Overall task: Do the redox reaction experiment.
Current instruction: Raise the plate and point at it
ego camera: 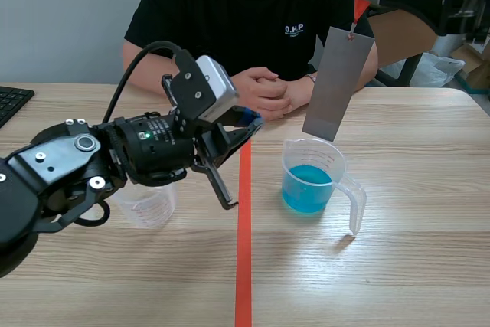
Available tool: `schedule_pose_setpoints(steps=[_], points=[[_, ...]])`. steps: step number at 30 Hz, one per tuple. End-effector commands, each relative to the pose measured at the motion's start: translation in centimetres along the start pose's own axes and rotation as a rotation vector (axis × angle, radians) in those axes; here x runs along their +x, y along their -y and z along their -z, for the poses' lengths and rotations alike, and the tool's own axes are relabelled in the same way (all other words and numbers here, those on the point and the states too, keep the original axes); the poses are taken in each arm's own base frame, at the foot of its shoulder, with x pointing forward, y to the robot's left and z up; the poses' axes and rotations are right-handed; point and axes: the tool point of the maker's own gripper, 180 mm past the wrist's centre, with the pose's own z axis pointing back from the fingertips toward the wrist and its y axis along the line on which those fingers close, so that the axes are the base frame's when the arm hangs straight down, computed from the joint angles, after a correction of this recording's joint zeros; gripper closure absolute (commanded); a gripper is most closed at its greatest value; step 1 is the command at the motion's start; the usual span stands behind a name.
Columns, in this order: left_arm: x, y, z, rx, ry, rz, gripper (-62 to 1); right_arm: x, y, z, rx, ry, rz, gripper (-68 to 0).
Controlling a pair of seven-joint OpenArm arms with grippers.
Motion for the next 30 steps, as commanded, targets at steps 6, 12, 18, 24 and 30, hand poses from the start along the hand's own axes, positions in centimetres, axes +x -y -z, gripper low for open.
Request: schedule_pose_setpoints(steps=[6, 12, 18, 24, 30], points=[[1.2, -0.9, 2.5, 0.023, 0.043, 0.036, -4.4, 1.2, -0.1, -0.2, 0.008, 0.026, -0.03, -1.5], [1.3, -0.4, 3.7, 0.004, 0.051, 0.046, -4.4, 1.2, -0.1, -0.2, 0.008, 0.026, -0.03, -1.5], [1.2, 0.6, 4.6, -0.02, 0.06, 0.066, -4.4, 1.2, -0.1, -0.2, 0.008, 0.026, -0.03, -1.5], [1.3, 1.1, 4.9, -0.029, 0.058, 0.083, -4.4, 1.2, -0.1, -0.2, 0.008, 0.026, -0.03, -1.5], [0.8, 1.2, 5.0, -0.032, 0.025, 0.093, -4.4, 1.2, -0.1, -0.2, 0.008, 0.026, -0.03, -1.5]])
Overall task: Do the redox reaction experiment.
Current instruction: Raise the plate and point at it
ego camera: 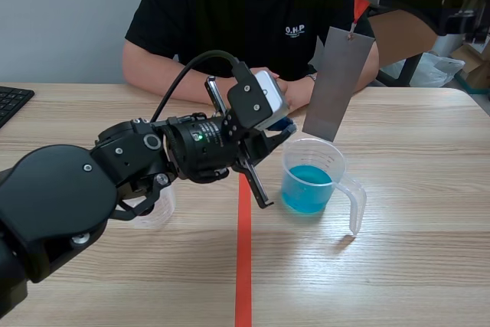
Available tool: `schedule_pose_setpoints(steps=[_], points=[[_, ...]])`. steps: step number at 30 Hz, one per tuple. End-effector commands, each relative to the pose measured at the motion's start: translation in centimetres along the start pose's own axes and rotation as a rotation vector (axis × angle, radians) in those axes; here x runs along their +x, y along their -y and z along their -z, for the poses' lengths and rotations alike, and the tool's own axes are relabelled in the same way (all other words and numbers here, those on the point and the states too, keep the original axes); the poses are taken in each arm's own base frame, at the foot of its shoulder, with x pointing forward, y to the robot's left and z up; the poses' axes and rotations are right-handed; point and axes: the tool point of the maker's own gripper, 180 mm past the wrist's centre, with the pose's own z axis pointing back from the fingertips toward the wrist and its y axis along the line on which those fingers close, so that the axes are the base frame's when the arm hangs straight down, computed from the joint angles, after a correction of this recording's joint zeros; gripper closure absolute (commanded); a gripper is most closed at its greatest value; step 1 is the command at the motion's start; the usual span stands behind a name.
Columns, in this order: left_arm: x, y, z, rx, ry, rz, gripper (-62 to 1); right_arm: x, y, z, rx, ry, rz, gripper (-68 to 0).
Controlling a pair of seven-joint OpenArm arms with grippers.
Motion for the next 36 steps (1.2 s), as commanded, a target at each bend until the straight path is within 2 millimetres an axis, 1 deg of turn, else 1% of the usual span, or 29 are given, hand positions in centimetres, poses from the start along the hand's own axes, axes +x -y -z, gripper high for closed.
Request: schedule_pose_setpoints(steps=[1, 36], points=[[1.64, -0.82, 0.5, 0.018, 0.045, 0.01, -4.4, 1.23, -0.06, -0.19, 0.008, 0.026, -0.03, -1.5], [1.29, -1.11, 0.22, 0.027, 0.038, -0.005, -4.4, 1.23, -0.06, -0.19, 0.008, 0.026, -0.03, -1.5]])
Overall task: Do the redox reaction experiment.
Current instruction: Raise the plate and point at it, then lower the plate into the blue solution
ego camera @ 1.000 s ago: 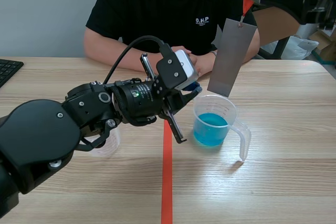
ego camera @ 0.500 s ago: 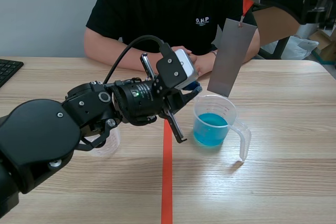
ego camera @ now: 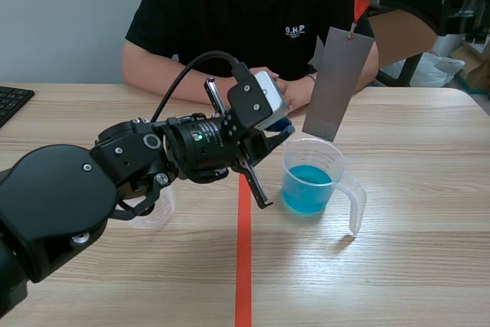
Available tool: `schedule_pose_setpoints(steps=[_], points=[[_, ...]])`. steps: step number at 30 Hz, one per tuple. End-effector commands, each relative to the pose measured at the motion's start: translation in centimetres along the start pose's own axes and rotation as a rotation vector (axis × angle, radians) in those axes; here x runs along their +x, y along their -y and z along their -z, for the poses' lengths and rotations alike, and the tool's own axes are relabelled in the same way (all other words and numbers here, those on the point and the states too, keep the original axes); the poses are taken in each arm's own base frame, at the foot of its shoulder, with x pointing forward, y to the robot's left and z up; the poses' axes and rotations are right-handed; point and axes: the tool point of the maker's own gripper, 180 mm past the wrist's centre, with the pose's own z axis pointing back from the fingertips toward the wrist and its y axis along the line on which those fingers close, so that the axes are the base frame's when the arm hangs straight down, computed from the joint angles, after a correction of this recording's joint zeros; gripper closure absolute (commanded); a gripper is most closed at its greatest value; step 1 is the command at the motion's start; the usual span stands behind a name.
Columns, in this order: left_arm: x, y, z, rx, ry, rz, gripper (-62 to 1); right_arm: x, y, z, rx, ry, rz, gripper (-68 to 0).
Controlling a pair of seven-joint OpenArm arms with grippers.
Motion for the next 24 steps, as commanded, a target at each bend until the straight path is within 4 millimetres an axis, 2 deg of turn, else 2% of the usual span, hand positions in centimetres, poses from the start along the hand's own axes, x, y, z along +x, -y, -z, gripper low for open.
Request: schedule_pose_setpoints(steps=[1, 6, 10, 14, 18, 24], points=[[1.5, -1.0, 0.1, 0.023, 0.047, 0.009, -4.4, 1.2, -0.1, -0.2, 0.008, 0.026, -0.03, -1.5], [1.3, -1.9, -1.6, 0.043, 0.061, 0.009, -4.4, 1.2, -0.1, -0.2, 0.008, 0.026, -0.03, -1.5], [1.6, -3.5, -4.5, 0.095, 0.068, 0.001, -4.4, 1.2, -0.1, -0.2, 0.008, 0.026, -0.03, -1.5], [1.9, -4.9, -8.4, 0.142, 0.043, -0.005, -4.4, 1.2, -0.1, -0.2, 0.008, 0.026, -0.03, -1.5], [1.8, -5.0, -12.8, 0.165, 0.013, -0.013, -4.4, 1.2, -0.1, -0.2, 0.008, 0.026, -0.03, -1.5], [-0.8, -5.3, -20.1, 0.297, -0.115, -0.099, -4.4, 1.2, 0.0, -0.2, 0.008, 0.025, -0.03, -1.5]])
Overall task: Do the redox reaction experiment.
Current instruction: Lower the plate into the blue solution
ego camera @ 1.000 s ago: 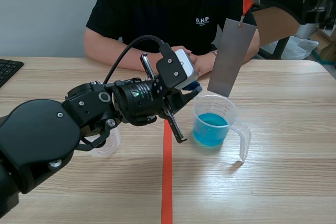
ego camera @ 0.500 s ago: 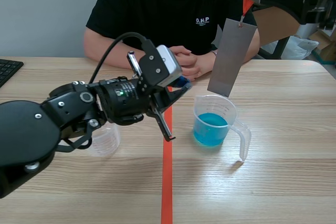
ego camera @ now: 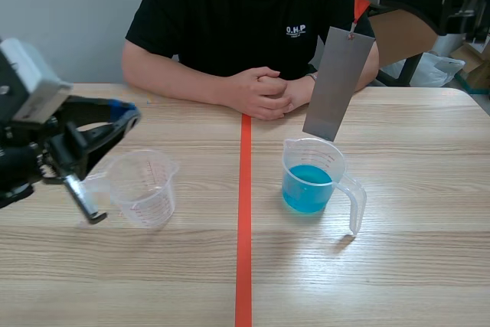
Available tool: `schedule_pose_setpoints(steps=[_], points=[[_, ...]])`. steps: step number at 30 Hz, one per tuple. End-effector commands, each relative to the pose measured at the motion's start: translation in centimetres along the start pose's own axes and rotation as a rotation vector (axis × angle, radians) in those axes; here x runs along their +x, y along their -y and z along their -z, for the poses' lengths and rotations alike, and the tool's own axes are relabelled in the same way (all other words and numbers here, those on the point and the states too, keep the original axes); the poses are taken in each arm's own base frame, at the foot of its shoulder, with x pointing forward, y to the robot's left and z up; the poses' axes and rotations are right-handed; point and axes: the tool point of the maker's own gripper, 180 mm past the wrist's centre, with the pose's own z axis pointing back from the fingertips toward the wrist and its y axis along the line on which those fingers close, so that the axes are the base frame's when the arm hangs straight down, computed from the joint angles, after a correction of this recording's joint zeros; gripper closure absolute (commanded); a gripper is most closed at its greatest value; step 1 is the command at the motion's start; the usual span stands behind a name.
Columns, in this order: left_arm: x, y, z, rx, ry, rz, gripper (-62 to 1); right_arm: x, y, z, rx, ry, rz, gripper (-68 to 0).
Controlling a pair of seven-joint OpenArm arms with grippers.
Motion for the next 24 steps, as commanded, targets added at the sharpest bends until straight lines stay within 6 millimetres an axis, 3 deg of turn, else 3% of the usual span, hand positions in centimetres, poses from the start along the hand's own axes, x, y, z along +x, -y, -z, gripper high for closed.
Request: schedule_pose_setpoints(steps=[1, 10, 15, 19, 24], points=[[-1.1, -0.3, -1.6, 0.045, -0.032, -0.05, -4.4, 1.2, 0.0, -0.2, 0.008, 0.025, -0.03, -1.5], [-5.7, -0.3, -11.4, 0.201, -0.227, -0.216, -4.4, 0.5, -0.1, -0.2, 0.006, 0.0, -0.029, -1.5], [-8.2, 1.2, -16.2, 0.286, -0.376, -0.282, -4.5, -0.2, -0.3, 0.0, -0.004, -0.003, -0.03, -1.5], [-9.7, 2.6, -19.0, 0.355, -0.482, -0.339, -4.4, -0.7, -0.2, 0.2, -0.014, -0.017, -0.04, -1.5], [-10.8, 4.0, -21.0, 0.429, -0.56, -0.386, -4.4, -0.8, 0.0, 0.1, -0.021, -0.007, -0.032, -1.5]])
